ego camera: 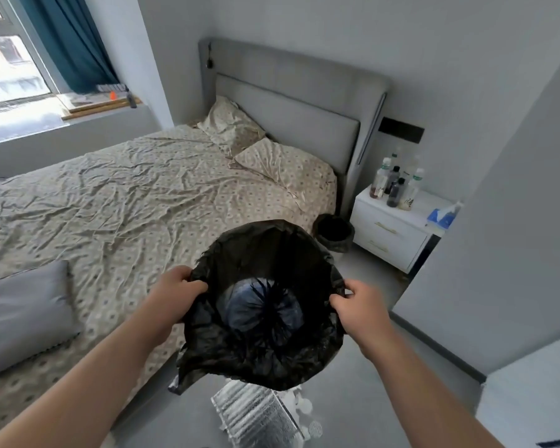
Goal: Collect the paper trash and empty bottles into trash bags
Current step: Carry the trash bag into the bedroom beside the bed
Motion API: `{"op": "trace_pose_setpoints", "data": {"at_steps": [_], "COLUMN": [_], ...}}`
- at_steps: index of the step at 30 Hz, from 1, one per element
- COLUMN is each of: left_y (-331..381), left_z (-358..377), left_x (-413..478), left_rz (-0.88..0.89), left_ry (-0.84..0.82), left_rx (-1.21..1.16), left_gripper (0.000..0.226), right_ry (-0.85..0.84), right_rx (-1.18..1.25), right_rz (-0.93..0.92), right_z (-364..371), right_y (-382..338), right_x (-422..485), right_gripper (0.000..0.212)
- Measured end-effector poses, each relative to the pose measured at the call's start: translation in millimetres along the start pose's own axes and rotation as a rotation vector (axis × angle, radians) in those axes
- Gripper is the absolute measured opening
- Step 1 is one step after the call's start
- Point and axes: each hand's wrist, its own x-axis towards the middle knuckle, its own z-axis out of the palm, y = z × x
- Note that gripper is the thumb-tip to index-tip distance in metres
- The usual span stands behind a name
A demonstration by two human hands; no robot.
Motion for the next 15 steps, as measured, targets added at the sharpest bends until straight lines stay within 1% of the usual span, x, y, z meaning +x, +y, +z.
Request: {"op": "trace_pose_setpoints", "data": {"at_steps": [6, 10, 12, 15], "left_y": [30, 37, 39, 39], "left_z": [-6, -12, -16, -21], "left_x": [50, 103, 136, 195], "left_rz": [0.032, 0.031, 0.026, 0.021], "left_ry": [-0.029, -0.097, -0.139, -0.206], "left_rx": [0.005, 0.037, 0.059, 0.107], "left_gripper": [0.009, 0.009, 0.008, 0.008], "right_ry": [0.008, 0.038, 0.060, 0.107], "right_rx": [0.006, 0.013, 0.014, 0.022], "right_rz": [-0.015, 0.003, 0.035, 0.111], "right_z": [12, 33, 51, 86], "right_y": [-23, -31, -33, -40], "right_x": [42, 74, 92, 115], "right_gripper": [0.017, 0.019, 0.020, 0.013]}}
